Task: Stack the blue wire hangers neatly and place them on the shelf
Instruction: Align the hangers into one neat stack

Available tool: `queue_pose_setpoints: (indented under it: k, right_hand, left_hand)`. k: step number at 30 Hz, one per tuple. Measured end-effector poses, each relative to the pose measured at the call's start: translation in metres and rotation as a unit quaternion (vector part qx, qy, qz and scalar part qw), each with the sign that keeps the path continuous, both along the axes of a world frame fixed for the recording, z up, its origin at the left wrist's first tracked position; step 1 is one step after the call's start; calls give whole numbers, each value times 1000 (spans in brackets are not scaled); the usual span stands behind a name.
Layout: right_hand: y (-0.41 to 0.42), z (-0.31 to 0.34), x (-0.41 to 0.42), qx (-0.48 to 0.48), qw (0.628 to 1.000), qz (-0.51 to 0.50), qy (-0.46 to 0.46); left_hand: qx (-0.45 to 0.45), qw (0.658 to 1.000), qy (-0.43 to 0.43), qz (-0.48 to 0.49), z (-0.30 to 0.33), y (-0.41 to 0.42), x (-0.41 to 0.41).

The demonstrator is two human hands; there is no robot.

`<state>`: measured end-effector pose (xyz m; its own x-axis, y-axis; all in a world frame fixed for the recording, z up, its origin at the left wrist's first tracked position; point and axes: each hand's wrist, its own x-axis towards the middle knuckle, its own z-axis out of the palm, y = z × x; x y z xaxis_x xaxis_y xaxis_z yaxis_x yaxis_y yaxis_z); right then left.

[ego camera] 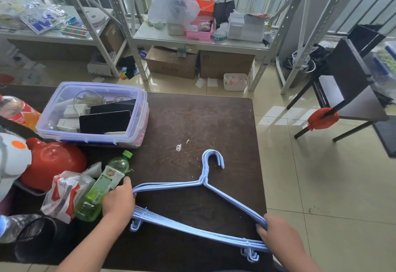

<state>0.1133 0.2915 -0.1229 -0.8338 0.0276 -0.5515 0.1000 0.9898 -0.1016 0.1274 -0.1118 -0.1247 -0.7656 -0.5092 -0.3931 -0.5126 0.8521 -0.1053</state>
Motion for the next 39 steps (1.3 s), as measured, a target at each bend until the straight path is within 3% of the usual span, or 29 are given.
queue_pose_setpoints:
  k: [6, 13, 19, 23, 29, 39]
  right_hand:
    - [-9, 2, -8, -17, 1000, 17, 11]
    - [-18, -3, -14, 16, 996, 86, -21]
    - [-18, -3, -17, 17, 995, 95, -28]
    - [-30, 0, -25, -23, 993, 114, 23]
    - [-65, -5, -44, -51, 987, 146, 36]
    - [-74, -4, -52, -57, 983, 175, -16]
  left_hand:
    - [0, 998, 8, -55, -7, -1, -7]
    - [80, 991, 74, -78, -11, -6, -13]
    - [56, 995, 0, -79, -2, 0, -27]
    - [10, 987, -39, -156, 6, 21, -42]
    - [66, 955, -36, -286, 0, 86, -66]
    - [80, 939, -94, -320, 1, 108, -82]
